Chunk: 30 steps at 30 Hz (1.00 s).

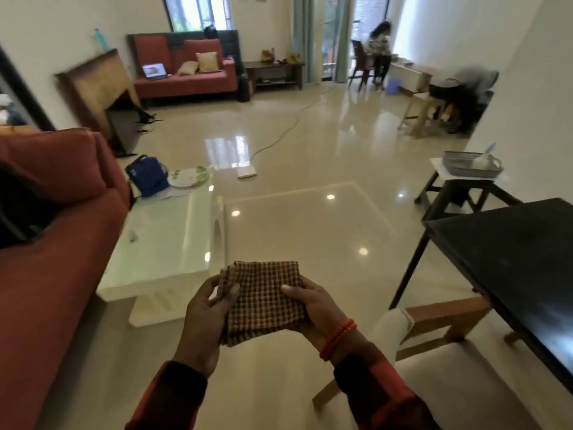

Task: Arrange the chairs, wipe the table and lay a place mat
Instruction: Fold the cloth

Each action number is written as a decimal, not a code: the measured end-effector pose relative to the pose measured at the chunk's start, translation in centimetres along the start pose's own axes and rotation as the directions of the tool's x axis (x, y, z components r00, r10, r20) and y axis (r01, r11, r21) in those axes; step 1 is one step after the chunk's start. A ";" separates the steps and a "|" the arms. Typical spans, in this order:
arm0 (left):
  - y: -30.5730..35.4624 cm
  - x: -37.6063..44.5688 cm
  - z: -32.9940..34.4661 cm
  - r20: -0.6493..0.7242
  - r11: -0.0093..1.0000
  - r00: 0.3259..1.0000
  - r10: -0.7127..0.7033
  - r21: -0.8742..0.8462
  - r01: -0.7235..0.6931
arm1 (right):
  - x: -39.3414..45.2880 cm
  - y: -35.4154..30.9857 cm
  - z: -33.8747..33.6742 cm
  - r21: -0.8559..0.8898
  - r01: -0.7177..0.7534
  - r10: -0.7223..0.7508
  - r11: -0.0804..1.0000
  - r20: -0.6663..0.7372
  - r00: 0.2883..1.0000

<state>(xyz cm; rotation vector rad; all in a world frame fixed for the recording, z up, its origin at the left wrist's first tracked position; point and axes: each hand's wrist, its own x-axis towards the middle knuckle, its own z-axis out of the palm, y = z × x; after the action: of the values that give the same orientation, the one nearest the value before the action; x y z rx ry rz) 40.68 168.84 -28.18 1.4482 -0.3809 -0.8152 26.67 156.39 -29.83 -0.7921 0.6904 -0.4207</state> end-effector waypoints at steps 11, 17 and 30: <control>4.6 24.6 5.3 0.305 0.997 0.949 -0.080 0.013 0.079 | 16.2 -9.8 0.4 0.072 0.193 -0.168 0.979 -0.262 0.950; 7.9 35.7 8.5 0.420 0.995 0.903 -0.093 0.066 0.072 | 24.3 -15.3 0.8 0.103 0.256 -0.207 0.961 -0.347 0.915; 9.7 55.2 23.7 0.526 0.984 0.833 -0.173 0.135 0.120 | 40.8 -26.5 -9.6 0.133 0.360 -0.257 0.924 -0.483 0.837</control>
<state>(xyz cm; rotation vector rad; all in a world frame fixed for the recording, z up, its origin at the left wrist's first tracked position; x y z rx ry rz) 64.81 113.01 -29.02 1.3296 -0.7484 -1.3522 46.41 110.87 -30.83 -0.5949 0.9386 -0.9898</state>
